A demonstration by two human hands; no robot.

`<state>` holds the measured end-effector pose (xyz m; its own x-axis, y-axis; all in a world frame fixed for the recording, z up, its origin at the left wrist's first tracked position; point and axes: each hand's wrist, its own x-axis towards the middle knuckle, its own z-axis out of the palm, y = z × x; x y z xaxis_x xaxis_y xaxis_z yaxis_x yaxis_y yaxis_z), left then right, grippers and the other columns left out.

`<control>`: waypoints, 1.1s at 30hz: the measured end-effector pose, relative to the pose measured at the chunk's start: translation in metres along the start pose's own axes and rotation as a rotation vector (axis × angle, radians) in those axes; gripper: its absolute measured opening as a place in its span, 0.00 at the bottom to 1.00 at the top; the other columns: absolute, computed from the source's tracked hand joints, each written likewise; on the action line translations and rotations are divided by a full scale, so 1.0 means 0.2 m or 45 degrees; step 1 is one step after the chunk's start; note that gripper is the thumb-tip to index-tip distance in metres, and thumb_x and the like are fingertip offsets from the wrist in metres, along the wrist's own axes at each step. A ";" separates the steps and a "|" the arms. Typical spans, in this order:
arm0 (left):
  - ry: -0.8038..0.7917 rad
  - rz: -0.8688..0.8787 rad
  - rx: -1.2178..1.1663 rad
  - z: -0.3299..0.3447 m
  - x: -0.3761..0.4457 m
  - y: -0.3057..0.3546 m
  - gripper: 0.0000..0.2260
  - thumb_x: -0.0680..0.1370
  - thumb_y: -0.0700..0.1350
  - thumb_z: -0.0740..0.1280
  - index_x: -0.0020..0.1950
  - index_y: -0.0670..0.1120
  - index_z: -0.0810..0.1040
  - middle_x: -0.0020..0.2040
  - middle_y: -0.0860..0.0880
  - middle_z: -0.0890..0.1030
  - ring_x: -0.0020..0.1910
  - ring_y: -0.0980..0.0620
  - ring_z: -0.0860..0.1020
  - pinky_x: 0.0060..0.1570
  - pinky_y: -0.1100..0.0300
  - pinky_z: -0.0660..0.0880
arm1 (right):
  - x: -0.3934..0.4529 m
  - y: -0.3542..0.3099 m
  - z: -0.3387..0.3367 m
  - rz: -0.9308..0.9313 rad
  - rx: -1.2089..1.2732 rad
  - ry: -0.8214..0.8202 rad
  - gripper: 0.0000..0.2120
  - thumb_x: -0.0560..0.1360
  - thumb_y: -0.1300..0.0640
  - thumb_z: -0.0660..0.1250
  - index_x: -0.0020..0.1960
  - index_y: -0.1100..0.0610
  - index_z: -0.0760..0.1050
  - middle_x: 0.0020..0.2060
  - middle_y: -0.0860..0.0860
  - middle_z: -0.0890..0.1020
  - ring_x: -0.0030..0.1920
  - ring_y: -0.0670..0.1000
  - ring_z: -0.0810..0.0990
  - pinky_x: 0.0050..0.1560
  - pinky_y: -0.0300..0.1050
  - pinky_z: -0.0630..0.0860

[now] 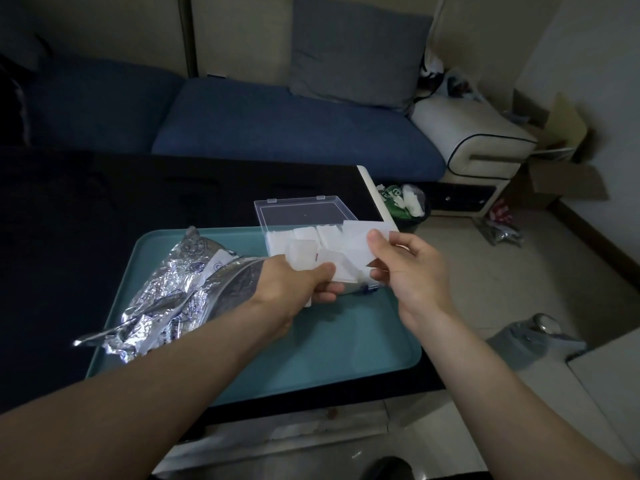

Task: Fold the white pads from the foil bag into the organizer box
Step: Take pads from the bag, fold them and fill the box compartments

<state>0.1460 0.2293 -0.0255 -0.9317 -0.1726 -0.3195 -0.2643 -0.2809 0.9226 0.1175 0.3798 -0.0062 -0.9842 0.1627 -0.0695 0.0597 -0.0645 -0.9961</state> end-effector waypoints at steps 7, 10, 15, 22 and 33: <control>-0.239 0.010 -0.181 0.02 -0.05 0.04 0.06 0.76 0.33 0.69 0.52 0.37 0.78 0.44 0.38 0.85 0.41 0.43 0.85 0.39 0.61 0.82 | -0.01 0.05 0.03 -0.271 -0.272 0.111 0.08 0.73 0.51 0.77 0.41 0.53 0.80 0.34 0.49 0.85 0.35 0.45 0.84 0.38 0.36 0.77; -0.231 -0.010 -0.301 0.03 -0.06 0.04 0.07 0.77 0.32 0.68 0.54 0.35 0.77 0.46 0.36 0.85 0.45 0.39 0.85 0.43 0.58 0.83 | 0.00 0.05 0.06 -0.103 -0.105 0.252 0.10 0.74 0.50 0.75 0.41 0.55 0.79 0.35 0.48 0.84 0.35 0.46 0.82 0.39 0.39 0.77; -0.173 -0.018 -0.398 0.04 -0.06 0.03 0.08 0.77 0.30 0.67 0.56 0.31 0.76 0.49 0.35 0.84 0.49 0.37 0.84 0.48 0.52 0.82 | -0.01 0.04 0.09 0.289 0.333 0.252 0.10 0.77 0.48 0.72 0.47 0.55 0.80 0.37 0.50 0.81 0.34 0.47 0.77 0.32 0.37 0.73; -0.214 -0.025 -0.417 0.06 -0.06 0.04 0.09 0.76 0.28 0.67 0.56 0.30 0.77 0.50 0.34 0.83 0.50 0.37 0.83 0.50 0.52 0.81 | -0.04 0.05 0.10 0.320 0.346 0.158 0.09 0.77 0.49 0.72 0.44 0.53 0.80 0.37 0.50 0.85 0.34 0.47 0.81 0.32 0.39 0.72; -0.089 -0.071 -0.457 0.05 -0.04 0.05 0.07 0.75 0.29 0.68 0.53 0.31 0.78 0.48 0.36 0.84 0.46 0.37 0.84 0.41 0.56 0.83 | -0.04 0.02 0.09 0.129 0.241 0.241 0.10 0.76 0.52 0.74 0.38 0.54 0.81 0.30 0.45 0.82 0.29 0.41 0.78 0.31 0.35 0.74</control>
<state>0.1490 0.2370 -0.0108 -0.9364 -0.0866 -0.3400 -0.2222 -0.6035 0.7658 0.1233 0.3611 -0.0082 -0.9252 0.3258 -0.1947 0.1065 -0.2694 -0.9571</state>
